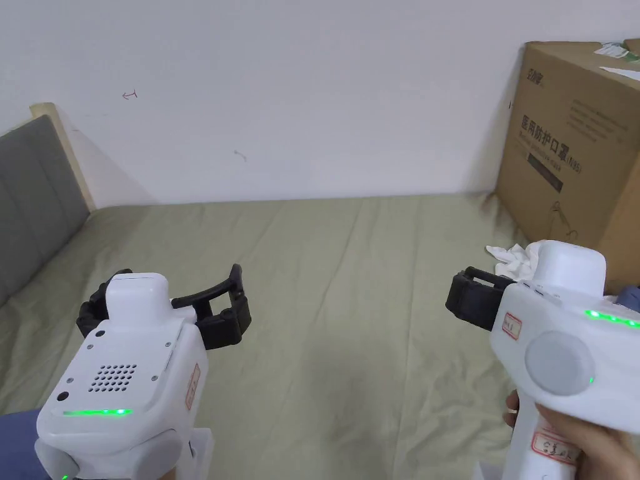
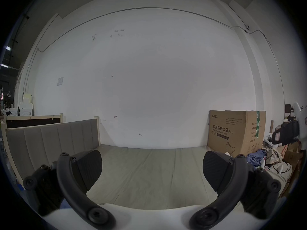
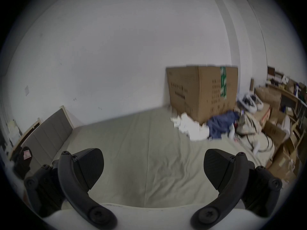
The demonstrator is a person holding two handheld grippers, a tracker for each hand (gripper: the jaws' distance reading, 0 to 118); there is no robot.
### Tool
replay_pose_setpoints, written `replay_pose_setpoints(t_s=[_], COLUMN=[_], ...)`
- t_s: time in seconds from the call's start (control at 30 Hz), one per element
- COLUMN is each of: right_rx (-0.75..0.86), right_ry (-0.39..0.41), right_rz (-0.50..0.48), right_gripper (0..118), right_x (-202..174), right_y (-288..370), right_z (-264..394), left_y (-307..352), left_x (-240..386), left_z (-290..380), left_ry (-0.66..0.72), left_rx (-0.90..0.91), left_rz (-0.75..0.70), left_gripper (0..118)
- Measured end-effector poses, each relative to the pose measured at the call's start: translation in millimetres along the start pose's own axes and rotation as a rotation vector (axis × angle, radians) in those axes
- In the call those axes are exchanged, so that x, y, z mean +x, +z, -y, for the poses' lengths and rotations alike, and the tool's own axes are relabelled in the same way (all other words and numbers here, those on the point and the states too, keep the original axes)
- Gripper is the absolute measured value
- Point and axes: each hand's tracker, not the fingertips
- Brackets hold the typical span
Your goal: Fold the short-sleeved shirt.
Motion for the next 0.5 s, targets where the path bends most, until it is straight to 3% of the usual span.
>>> replay_pose_setpoints(t_s=[0.13,0.3,0.5], right_rx=[-0.096,-0.118,-0.108], right_ry=[0.049,-0.011,-0.012], right_rz=[0.048,-0.006,0.000], right_gripper=[118,118,118], right_x=[-7.4,-4.3,-0.4], right_y=[-1.5,-1.8,-5.3], right_z=[-9.2,-12.8,-10.1], left_y=[-0.5,-1.0,-0.1], left_x=[0.0,0.2,1.0], left_z=[0.2,0.1,1.4], left_ry=[0.002,-0.001,0.010], left_rx=[-0.002,-0.005,-0.019], left_rz=[-0.002,0.003,0.007], left_gripper=[118,118,118])
